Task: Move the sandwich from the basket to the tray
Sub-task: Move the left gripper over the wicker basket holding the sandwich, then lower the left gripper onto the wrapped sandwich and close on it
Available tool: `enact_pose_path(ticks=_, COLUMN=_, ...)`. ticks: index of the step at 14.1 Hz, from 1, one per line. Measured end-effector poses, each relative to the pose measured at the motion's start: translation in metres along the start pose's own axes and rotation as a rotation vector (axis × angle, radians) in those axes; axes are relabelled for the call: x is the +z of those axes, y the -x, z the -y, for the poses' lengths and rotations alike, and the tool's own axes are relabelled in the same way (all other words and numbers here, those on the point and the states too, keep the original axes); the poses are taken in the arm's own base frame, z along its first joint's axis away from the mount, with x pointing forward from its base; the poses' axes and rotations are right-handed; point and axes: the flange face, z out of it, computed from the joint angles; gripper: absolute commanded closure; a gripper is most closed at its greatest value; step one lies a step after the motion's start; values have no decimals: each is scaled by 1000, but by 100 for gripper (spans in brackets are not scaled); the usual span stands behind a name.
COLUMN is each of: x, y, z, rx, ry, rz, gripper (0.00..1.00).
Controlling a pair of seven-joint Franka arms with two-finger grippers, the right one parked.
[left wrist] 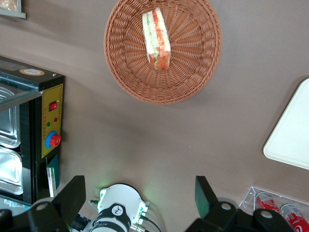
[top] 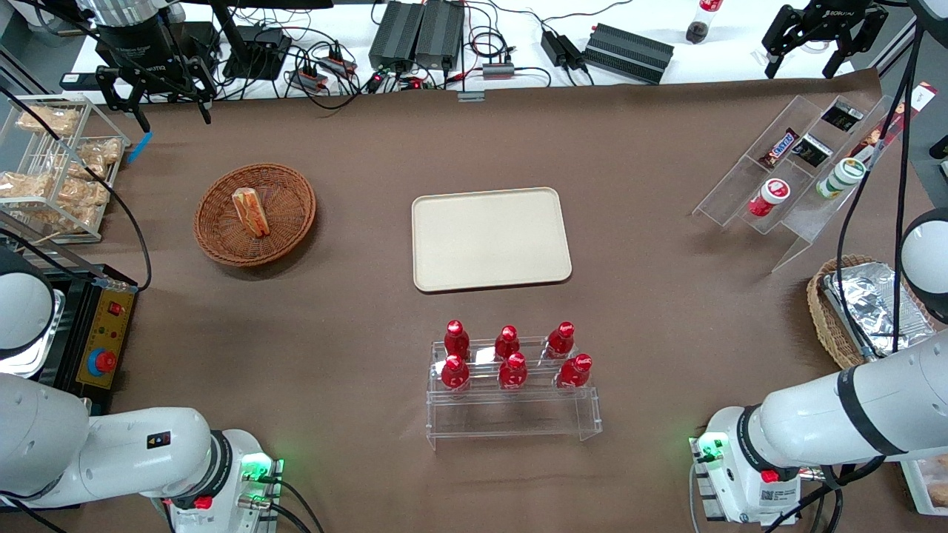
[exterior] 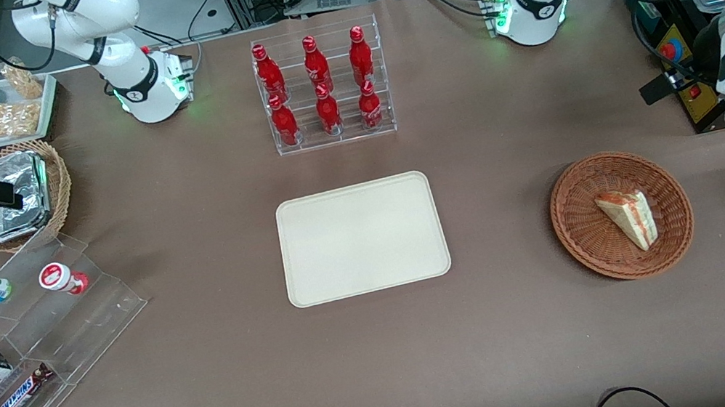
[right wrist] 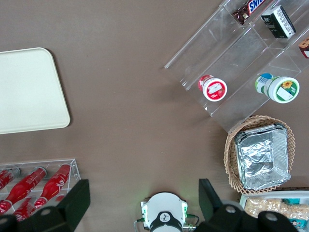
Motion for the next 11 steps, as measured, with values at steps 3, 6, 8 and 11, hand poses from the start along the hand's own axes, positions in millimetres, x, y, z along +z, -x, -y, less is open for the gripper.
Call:
enact_pose_path(ticks=3, x=36, y=-26, z=11, rx=-35, ry=4, rz=-5, gripper=0)
enact_pose_path(ticks=6, x=86, y=-49, z=16, rx=-55, ry=1, rz=-5, gripper=0)
enact_pose_path(ticks=8, x=115, y=-63, z=19, rx=-65, ry=2, rz=-19, gripper=0)
enact_pose_path(ticks=11, x=144, y=-82, z=16, rx=-67, ry=17, rz=-32, gripper=0)
